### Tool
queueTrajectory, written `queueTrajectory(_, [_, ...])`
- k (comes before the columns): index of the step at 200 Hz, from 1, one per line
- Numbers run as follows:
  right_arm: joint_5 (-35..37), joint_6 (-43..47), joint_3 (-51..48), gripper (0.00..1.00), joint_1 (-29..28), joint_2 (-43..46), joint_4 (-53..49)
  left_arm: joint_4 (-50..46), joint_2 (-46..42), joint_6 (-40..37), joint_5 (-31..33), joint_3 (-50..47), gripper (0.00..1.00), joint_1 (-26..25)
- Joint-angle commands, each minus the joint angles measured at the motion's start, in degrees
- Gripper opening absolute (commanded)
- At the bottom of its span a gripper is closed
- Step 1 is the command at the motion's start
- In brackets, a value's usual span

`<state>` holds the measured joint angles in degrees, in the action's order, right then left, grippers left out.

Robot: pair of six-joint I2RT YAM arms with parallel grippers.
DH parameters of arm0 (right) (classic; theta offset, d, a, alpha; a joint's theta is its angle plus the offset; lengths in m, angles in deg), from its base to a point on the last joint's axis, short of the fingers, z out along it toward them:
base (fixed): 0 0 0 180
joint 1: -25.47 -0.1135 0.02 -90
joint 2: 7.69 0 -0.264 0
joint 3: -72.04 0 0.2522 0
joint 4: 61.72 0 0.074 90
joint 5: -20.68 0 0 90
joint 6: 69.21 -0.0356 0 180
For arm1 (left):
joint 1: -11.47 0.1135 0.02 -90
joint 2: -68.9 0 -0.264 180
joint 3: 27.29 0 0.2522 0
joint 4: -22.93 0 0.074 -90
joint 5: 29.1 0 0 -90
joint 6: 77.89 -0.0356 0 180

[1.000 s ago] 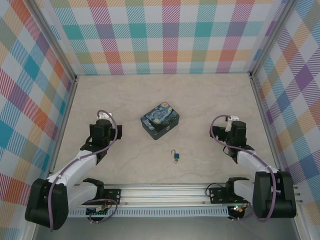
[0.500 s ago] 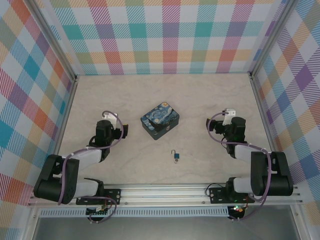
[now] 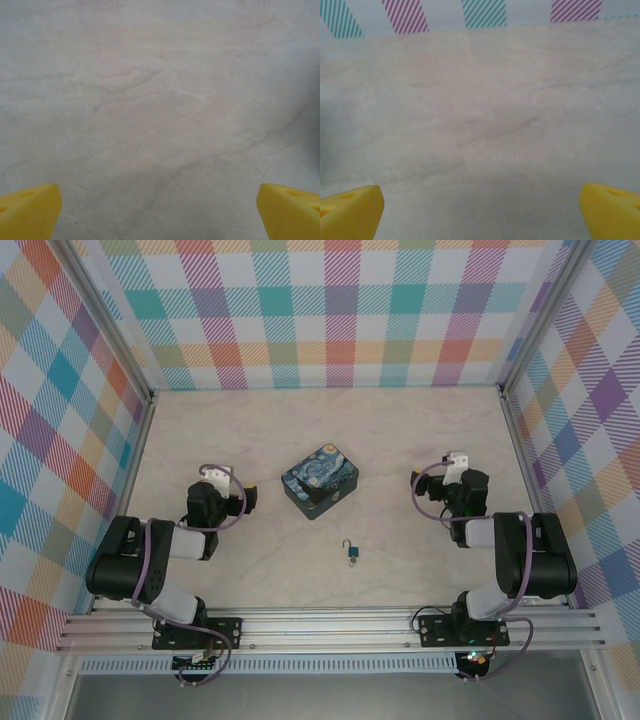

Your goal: Unlock the padlock with the key

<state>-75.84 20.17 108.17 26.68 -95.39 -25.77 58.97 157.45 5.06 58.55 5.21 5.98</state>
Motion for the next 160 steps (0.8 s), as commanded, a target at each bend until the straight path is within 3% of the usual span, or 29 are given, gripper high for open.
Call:
queueTrajectory(1, [-0.68, -0.52, 1.0, 1.0, 0.85, -0.29, -1.81, -2.83, 1.01, 4.21, 1.01, 4.84, 1.0, 2.37])
queueTrajectory(160, [1.16, 0.1, 1.27, 1.0, -0.29, -0.28, -2.25, -3.95, 1.29, 5.38, 3.21, 5.69, 1.0, 3.03])
